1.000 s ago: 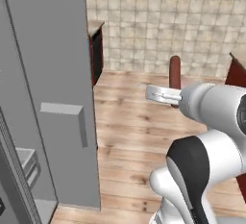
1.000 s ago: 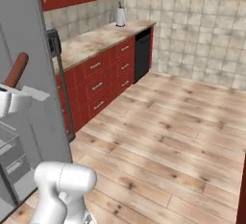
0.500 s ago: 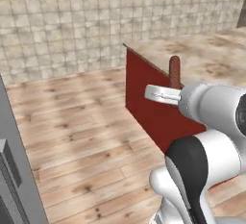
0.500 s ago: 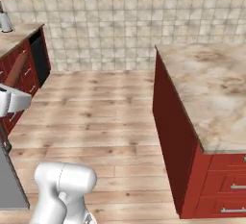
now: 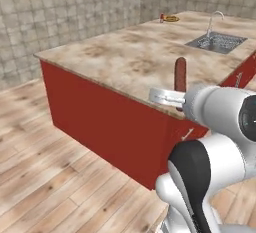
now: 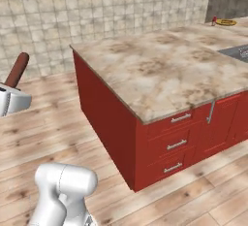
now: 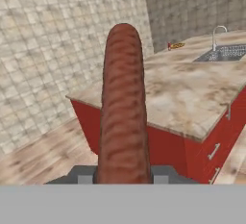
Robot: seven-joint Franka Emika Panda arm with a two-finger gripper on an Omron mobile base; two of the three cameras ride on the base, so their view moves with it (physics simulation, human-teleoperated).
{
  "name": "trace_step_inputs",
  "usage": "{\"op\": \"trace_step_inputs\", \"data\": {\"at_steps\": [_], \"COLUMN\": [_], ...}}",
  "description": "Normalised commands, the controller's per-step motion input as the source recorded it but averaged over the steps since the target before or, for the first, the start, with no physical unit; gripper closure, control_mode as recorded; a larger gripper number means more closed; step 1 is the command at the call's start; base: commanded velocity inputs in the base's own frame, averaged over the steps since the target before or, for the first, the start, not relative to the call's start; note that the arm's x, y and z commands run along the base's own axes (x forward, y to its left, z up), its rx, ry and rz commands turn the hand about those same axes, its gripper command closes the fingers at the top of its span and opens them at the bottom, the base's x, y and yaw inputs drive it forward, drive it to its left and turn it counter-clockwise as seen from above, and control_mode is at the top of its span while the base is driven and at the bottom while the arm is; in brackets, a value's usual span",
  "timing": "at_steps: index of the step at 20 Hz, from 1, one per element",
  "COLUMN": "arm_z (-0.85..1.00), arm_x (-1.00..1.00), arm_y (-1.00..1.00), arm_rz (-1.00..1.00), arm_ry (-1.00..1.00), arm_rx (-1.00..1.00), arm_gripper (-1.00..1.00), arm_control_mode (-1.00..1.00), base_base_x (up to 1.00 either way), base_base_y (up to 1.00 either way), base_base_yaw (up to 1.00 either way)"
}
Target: Move the hot dog bun to the plate on the dining table and place the condiment next to that plate. Then navigate to the fridge and take the sausage and place it on the plate as well.
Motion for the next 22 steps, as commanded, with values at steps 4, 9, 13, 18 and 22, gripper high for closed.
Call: {"op": "trace_step_inputs", "data": {"at_steps": [4,9,13,18,22], "arm_z": [0.0,0.0,0.0,0.0,0.0], "arm_x": [0.0,0.0,0.0,0.0,0.0], "arm_y": [0.0,0.0,0.0,0.0,0.0], "arm_rz": [0.0,0.0,0.0,0.0,0.0], "arm_ry": [0.0,0.0,0.0,0.0,0.0], "arm_rx": [0.0,0.0,0.0,0.0,0.0], "arm_gripper": [1.0,1.0,1.0,1.0,1.0], "arm_control_mode": [1.0,1.0,1.0,1.0,1.0], "base_base_x": [0.94,1.0,1.0,1.0,1.0], "base_base_y": [-0.06,0.26,0.71,0.98,1.0], "base_base_yaw": [-0.3,-0.22,-0.32,-0.27,-0.26]}}
